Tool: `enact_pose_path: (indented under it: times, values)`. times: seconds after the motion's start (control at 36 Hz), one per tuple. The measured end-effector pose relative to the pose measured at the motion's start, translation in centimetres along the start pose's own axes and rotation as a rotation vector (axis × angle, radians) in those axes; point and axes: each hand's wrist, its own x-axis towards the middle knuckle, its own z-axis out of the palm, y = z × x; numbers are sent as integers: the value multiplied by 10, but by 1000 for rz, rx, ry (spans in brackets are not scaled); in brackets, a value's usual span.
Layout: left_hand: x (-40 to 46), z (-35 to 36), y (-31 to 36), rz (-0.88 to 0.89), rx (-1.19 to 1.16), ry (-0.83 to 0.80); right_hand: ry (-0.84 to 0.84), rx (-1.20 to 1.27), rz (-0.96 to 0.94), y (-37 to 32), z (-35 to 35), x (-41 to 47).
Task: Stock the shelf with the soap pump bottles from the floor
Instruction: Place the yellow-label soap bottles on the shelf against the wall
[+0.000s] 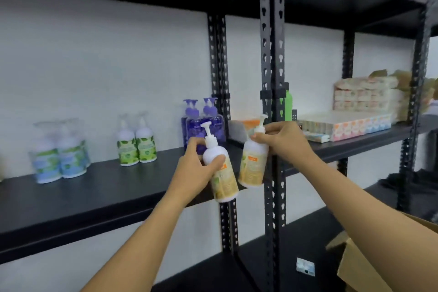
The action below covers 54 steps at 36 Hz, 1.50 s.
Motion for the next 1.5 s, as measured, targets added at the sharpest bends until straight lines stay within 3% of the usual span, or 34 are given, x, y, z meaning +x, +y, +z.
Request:
enact_pose_path:
  times: [0.44,0.94,1.5]
  values:
    - [3,-196,8,5,289,297,-162,119,-181,-111,159,46]
    - [-58,-407,-54,-96,618,642,-463,270,-297,-206,404,24]
    - [-84,-506,-111,-207,715,713,-544,292,-294,-246,569,-3]
